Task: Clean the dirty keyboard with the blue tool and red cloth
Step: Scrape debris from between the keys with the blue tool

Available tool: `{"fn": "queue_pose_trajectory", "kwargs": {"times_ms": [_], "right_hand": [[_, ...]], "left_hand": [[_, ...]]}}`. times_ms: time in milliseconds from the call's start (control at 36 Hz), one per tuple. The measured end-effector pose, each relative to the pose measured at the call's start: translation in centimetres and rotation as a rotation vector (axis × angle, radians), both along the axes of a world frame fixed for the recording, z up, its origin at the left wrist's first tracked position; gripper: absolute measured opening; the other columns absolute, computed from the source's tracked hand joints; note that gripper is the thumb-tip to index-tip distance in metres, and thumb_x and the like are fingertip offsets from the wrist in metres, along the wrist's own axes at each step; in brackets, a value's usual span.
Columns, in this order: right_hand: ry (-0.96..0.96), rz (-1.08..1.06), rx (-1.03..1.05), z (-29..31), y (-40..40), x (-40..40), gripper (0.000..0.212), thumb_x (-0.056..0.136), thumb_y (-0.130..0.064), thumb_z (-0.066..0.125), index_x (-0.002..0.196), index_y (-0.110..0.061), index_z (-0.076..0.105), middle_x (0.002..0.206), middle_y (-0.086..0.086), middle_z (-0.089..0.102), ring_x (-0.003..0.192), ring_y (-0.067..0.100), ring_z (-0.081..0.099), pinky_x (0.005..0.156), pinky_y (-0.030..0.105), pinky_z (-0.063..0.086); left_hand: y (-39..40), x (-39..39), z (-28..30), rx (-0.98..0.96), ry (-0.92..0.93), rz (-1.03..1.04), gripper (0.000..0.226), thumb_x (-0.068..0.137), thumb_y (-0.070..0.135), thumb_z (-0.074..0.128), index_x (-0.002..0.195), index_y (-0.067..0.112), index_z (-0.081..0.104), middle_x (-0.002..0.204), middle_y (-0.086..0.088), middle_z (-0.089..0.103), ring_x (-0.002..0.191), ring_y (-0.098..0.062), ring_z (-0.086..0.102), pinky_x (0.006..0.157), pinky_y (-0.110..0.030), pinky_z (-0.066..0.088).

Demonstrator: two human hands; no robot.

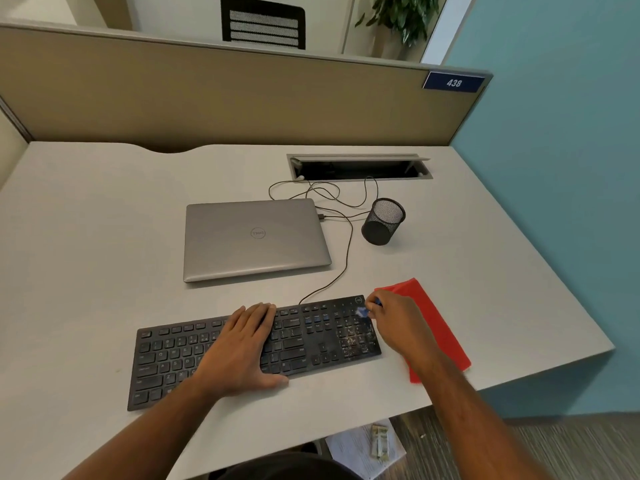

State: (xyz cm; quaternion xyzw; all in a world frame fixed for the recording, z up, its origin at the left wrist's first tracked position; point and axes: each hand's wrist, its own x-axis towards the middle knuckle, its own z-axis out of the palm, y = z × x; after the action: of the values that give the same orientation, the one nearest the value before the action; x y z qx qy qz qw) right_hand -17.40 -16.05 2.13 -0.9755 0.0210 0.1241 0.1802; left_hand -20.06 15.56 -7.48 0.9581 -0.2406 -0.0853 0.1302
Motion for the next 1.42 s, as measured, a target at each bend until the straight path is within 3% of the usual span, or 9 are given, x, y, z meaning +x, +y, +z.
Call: {"fn": "queue_pose_trajectory", "kwargs": {"times_ms": [167, 278, 417, 556, 722, 861, 1028, 1167, 1417], "right_hand": [[0.091, 0.08, -0.049, -0.8, 0.2, -0.3, 0.009, 0.096, -0.01, 0.059, 0.097, -0.019, 0.062, 0.086, -0.001, 0.069, 0.081, 0.018, 0.069, 0.078, 0.038, 0.058], [0.091, 0.105, -0.079, 0.1, 0.1, 0.0, 0.008, 0.098, -0.013, 0.06, 0.105, -0.013, 0.064, 0.095, 0.003, 0.072, 0.087, 0.018, 0.07, 0.081, 0.035, 0.056], [0.009, 0.078, -0.067, -0.9, 0.3, -0.5, 0.013, 0.1, -0.009, 0.059, 0.106, -0.018, 0.066, 0.093, -0.003, 0.071, 0.073, 0.006, 0.065, 0.069, 0.021, 0.054], [0.131, 0.138, -0.1, -0.4, 0.2, -0.3, 0.01, 0.097, -0.013, 0.063, 0.106, -0.013, 0.066, 0.096, 0.002, 0.073, 0.085, 0.014, 0.069, 0.082, 0.029, 0.056], [-0.002, 0.061, 0.013, 0.5, 1.2, -0.4, 0.02, 0.104, -0.017, 0.052, 0.112, -0.022, 0.069, 0.098, 0.0, 0.072, 0.077, 0.008, 0.064, 0.066, 0.02, 0.049], [0.022, 0.126, -0.055, -0.7, 1.6, -1.4, 0.03, 0.096, 0.002, 0.055, 0.112, -0.021, 0.067, 0.088, -0.001, 0.068, 0.069, 0.01, 0.062, 0.063, 0.032, 0.053], [0.065, 0.161, -0.018, 0.1, 1.2, -0.5, 0.018, 0.098, 0.002, 0.054, 0.103, -0.01, 0.067, 0.099, 0.0, 0.074, 0.063, -0.01, 0.055, 0.056, 0.008, 0.046], [-0.015, 0.12, -0.066, -0.6, 1.5, -0.9, 0.027, 0.1, -0.001, 0.051, 0.108, -0.021, 0.067, 0.085, -0.002, 0.069, 0.066, 0.01, 0.062, 0.061, 0.033, 0.055], [0.023, 0.161, -0.042, 0.8, 1.7, -0.4, 0.02, 0.103, -0.013, 0.052, 0.11, -0.02, 0.069, 0.095, -0.003, 0.073, 0.072, 0.005, 0.062, 0.068, 0.023, 0.053]], "left_hand": [[0.0, 0.0, -0.1, -0.004, -0.003, 0.006, 0.137, 0.068, 0.104, 0.039, 0.165, 0.017, -0.005, 0.174, -0.003, 0.002, 0.159, -0.019, -0.003, 0.125, -0.038, -0.012], [0.0, 0.0, 0.0, -0.005, -0.01, 0.003, 0.137, 0.068, 0.105, 0.036, 0.165, 0.017, -0.005, 0.174, -0.003, 0.002, 0.159, -0.019, -0.002, 0.126, -0.039, -0.009], [0.0, 0.0, 0.0, -0.008, 0.001, 0.003, 0.138, 0.068, 0.104, 0.038, 0.165, 0.017, -0.007, 0.174, -0.003, 0.0, 0.159, -0.019, -0.005, 0.125, -0.039, -0.011], [0.0, 0.0, -0.1, -0.01, -0.006, 0.001, 0.138, 0.068, 0.104, 0.039, 0.166, 0.016, -0.002, 0.173, -0.004, 0.005, 0.159, -0.02, 0.0, 0.124, -0.037, -0.013], [0.0, 0.0, -0.1, -0.007, -0.009, 0.001, 0.137, 0.068, 0.105, 0.037, 0.166, 0.016, 0.0, 0.173, -0.004, 0.007, 0.159, -0.021, 0.004, 0.125, -0.039, -0.009], [0.0, 0.0, 0.1, -0.004, -0.003, -0.002, 0.138, 0.068, 0.105, 0.037, 0.166, 0.016, 0.0, 0.173, -0.004, 0.007, 0.159, -0.02, 0.002, 0.125, -0.038, -0.01], [0.0, 0.0, 0.1, 0.004, -0.017, 0.003, 0.137, 0.068, 0.104, 0.04, 0.166, 0.014, 0.008, 0.171, -0.006, 0.017, 0.157, -0.022, 0.014, 0.126, -0.038, -0.005], [0.0, 0.0, 0.1, -0.008, -0.009, -0.001, 0.138, 0.068, 0.105, 0.037, 0.166, 0.016, 0.001, 0.173, -0.004, 0.008, 0.159, -0.021, 0.005, 0.126, -0.039, -0.007], [0.0, 0.0, 0.0, -0.007, -0.016, 0.002, 0.137, 0.068, 0.104, 0.039, 0.166, 0.015, 0.006, 0.172, -0.005, 0.014, 0.158, -0.022, 0.011, 0.125, -0.038, -0.006]]}}
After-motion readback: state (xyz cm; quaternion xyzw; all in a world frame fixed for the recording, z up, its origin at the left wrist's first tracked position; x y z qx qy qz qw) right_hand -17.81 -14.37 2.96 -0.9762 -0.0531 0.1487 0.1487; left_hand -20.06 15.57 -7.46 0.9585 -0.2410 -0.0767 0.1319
